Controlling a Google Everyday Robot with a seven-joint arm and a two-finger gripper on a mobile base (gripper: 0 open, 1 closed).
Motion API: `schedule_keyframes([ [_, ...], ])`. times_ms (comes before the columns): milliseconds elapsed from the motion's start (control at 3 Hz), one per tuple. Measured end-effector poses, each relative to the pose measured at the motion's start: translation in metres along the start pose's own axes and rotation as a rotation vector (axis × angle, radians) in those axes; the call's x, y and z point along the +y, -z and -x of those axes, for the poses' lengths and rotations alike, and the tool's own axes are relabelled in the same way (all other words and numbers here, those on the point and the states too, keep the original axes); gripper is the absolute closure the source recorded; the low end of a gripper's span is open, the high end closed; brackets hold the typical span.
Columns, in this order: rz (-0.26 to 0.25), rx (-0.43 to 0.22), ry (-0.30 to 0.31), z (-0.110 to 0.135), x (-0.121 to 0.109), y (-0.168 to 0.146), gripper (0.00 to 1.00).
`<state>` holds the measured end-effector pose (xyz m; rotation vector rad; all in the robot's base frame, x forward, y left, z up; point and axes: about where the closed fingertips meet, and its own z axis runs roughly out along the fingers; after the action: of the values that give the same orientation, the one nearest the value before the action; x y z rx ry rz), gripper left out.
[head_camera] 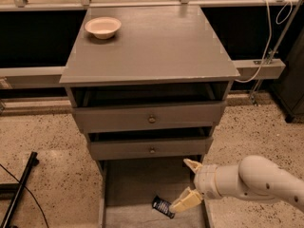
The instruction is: Pick rxbar blueberry from bottom drawer and place on counter
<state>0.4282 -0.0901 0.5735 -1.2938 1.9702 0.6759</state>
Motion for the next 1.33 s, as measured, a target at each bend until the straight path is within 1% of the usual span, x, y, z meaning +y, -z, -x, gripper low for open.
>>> schedule_keyframes([
  [333, 0.005, -0.003, -0.025, -0.007, 0.0, -0.007, 0.0],
  [667, -0.006, -0.008, 0.047, -0.001, -0.007, -0.018, 0.0],
  [1000, -0.035, -0.028, 0.163, -0.021, -0.014, -0.061, 0.0],
  [1333, -0.107, -0.047, 0.215, -0.062, -0.043, -0.122, 0.0],
])
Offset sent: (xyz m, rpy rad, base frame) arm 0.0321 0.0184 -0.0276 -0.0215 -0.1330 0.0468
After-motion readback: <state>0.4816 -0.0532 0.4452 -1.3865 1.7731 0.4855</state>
